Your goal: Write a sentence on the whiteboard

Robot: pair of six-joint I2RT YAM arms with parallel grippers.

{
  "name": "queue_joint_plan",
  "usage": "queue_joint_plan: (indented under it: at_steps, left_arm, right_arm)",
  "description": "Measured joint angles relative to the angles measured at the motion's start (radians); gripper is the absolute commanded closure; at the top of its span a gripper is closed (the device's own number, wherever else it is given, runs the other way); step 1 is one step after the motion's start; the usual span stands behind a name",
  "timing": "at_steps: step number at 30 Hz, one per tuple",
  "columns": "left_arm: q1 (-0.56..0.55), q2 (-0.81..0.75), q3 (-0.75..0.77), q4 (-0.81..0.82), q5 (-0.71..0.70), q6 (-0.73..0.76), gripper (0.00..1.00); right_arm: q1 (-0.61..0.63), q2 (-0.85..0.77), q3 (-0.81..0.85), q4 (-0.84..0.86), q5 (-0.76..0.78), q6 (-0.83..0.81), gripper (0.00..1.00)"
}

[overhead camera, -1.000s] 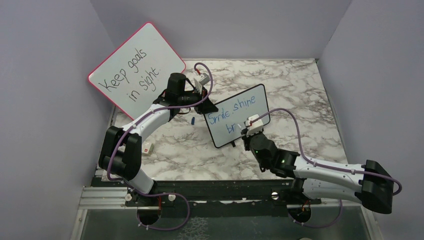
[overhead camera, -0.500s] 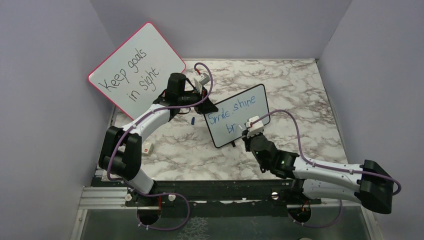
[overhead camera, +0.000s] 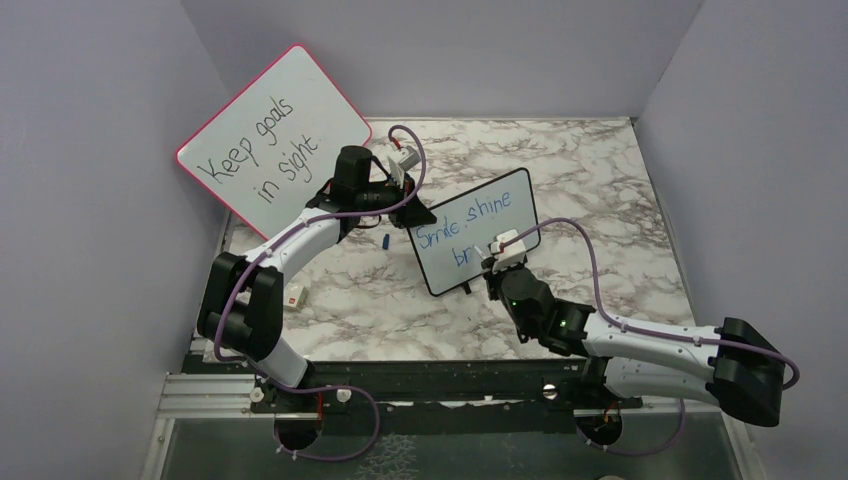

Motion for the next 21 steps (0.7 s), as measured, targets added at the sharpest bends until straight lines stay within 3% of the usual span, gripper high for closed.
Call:
queue_joint_plan:
  at_steps: [21]
  left_arm:
    - [0.0,0.0,0.0,0.0,-0.006,0.0,1.0]
  right_arm:
    - [-0.019,0.026,-0.002,0.026,-0.018,0.008,0.99]
